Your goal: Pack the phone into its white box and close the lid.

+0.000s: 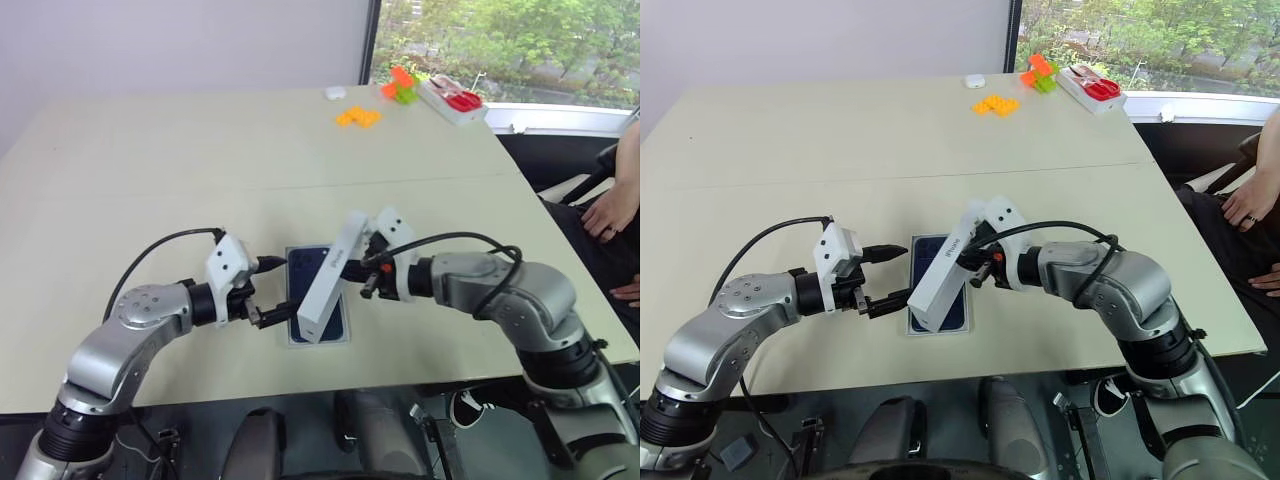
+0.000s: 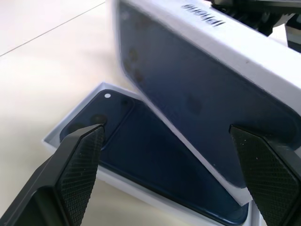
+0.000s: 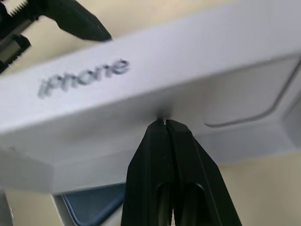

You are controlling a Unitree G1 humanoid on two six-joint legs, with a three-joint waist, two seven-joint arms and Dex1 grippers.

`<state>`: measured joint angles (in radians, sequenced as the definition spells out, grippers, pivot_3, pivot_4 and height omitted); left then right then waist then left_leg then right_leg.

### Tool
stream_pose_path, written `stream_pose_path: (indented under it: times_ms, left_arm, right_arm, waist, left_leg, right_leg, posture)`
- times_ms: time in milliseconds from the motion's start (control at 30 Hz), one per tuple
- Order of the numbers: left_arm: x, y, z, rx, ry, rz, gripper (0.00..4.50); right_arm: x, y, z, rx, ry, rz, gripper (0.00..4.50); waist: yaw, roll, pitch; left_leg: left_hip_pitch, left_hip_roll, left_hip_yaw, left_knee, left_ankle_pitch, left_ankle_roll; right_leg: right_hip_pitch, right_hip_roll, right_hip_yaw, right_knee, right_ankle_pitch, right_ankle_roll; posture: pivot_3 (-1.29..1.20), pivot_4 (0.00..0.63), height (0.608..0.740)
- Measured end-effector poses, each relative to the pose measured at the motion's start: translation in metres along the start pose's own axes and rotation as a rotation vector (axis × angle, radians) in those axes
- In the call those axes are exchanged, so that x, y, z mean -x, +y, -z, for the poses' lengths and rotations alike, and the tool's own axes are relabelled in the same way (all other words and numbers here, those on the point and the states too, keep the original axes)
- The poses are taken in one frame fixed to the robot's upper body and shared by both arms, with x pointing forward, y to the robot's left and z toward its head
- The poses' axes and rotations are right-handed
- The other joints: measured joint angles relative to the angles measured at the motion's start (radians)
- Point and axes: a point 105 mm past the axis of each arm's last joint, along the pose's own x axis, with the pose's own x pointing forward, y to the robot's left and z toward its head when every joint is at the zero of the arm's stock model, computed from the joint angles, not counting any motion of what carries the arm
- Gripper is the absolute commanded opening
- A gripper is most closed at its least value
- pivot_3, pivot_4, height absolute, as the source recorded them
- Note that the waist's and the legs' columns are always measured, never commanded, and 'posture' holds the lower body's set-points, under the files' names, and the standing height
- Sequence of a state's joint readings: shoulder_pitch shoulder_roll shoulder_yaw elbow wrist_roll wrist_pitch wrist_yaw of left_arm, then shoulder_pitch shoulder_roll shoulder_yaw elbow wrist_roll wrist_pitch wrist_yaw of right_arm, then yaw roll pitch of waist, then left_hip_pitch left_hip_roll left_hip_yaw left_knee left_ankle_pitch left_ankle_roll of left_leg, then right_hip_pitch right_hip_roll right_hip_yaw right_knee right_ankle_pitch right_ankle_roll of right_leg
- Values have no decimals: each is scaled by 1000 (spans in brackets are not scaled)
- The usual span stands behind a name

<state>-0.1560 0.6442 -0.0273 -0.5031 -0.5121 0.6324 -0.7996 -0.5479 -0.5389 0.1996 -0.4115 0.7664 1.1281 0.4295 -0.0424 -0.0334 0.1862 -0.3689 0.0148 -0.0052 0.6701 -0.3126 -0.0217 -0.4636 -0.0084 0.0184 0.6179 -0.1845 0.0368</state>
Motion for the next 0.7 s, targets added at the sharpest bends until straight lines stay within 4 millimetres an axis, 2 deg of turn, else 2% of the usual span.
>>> stream_pose_path:
  times_ms: [133, 267, 433, 700]
  left_arm:
    - [0, 0, -1, 0, 1, 1, 4500]
    - [4, 2, 3, 16, 21, -9, 4500]
    - [19, 8, 7, 32, 50, -53, 4500]
    - [49, 28, 1, -9, 81, -168, 4500]
  right_arm:
    - [-18, 24, -10, 22, -46, -106, 69]
    - [-27, 34, -14, 32, -60, -141, 69]
    - [-40, 46, -16, 26, -71, -190, 69]
    - [-62, 65, -36, -54, -110, -301, 69]
  waist:
    - [-1, 0, 0]
    - [0, 0, 0]
    - [-1, 0, 0]
    - [-2, 0, 0]
  left_leg:
    - [4, 0, 0, 0, 0, 0]
    - [4, 0, 0, 0, 0, 0]
    - [4, 0, 0, 0, 0, 0]
    - [11, 1, 0, 0, 0, 0]
  right_leg:
    - [0, 0, 0, 0, 0, 0]
    - [0, -1, 0, 0, 0, -1]
    - [1, -1, 0, 0, 0, -1]
    - [4, 0, 1, 2, 0, -1]
  posture:
    - [0, 150, 734]
    - [0, 150, 734]
    - [0, 150, 734]
    - [0, 150, 734]
